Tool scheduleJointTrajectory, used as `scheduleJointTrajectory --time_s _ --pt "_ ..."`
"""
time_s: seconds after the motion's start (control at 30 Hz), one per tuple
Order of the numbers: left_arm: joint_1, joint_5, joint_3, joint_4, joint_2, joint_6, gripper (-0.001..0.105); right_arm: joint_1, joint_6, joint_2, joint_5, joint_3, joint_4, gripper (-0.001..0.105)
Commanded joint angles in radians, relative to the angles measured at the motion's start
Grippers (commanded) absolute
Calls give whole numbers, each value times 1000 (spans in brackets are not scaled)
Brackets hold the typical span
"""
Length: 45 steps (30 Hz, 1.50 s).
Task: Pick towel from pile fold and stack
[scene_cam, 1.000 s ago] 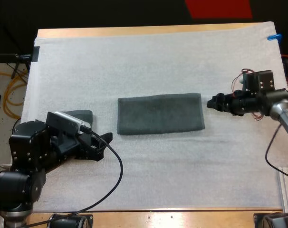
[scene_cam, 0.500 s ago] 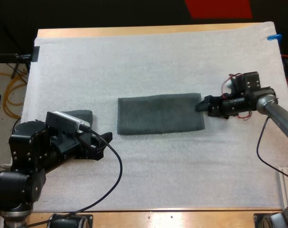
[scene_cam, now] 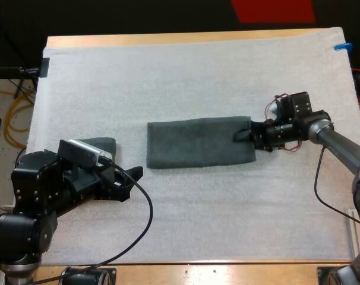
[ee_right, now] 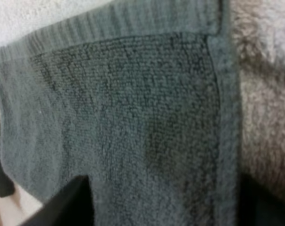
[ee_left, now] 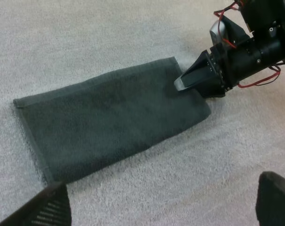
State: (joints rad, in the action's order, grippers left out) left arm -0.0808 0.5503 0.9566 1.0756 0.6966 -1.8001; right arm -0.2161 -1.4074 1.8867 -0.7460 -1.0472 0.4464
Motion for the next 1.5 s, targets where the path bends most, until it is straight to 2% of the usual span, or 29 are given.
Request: scheduleJointTrajectory --time_s 0.0,0.07,0.13,0.17,0.2,0.27,0.37,0.57,0.7,0.77,0.87,0.93,1.07,1.2,1.33,1.47 --pt "3 6 6 4 -3 -8 77 -9 3 16 0 -1 11 48" --pt "3 6 6 4 -3 -8 77 -9 7 16 1 -1 11 32" --pt "3 6 6 4 -3 -9 77 -9 5 16 7 -1 10 10" --pt "3 6 6 4 -3 -11 77 -9 3 16 8 -1 8 3" --pt "3 6 6 4 -3 -15 77 -9 -6 15 8 -1 7 0" --pt "3 6 6 4 -3 -15 77 -9 -24 9 17 -1 11 0" --pt "3 6 6 4 -3 -17 77 -9 -64 -28 116 -1 52 0" --pt "3 6 6 4 -3 -17 77 -9 -264 -176 489 -1 217 0" --pt "3 8 6 4 -3 -17 77 -9 -384 -277 807 -1 306 0" --pt "3 14 6 4 -3 -17 77 -9 -406 -306 871 -1 330 0" --pt "3 33 6 4 -3 -17 77 -11 -410 -335 864 -1 352 0" --pt "3 33 6 4 -3 -17 77 -23 -383 -340 819 -1 354 0" --pt "3 34 6 6 -3 -17 77 -57 -259 -335 623 -1 329 0" --pt "3 36 6 16 -3 -17 77 -114 -111 -306 457 -1 216 0" --pt "3 36 6 20 -3 -17 77 -173 9 -249 348 -1 122 0" --pt "3 36 6 20 -3 -17 77 -217 68 -185 325 -1 57 0"
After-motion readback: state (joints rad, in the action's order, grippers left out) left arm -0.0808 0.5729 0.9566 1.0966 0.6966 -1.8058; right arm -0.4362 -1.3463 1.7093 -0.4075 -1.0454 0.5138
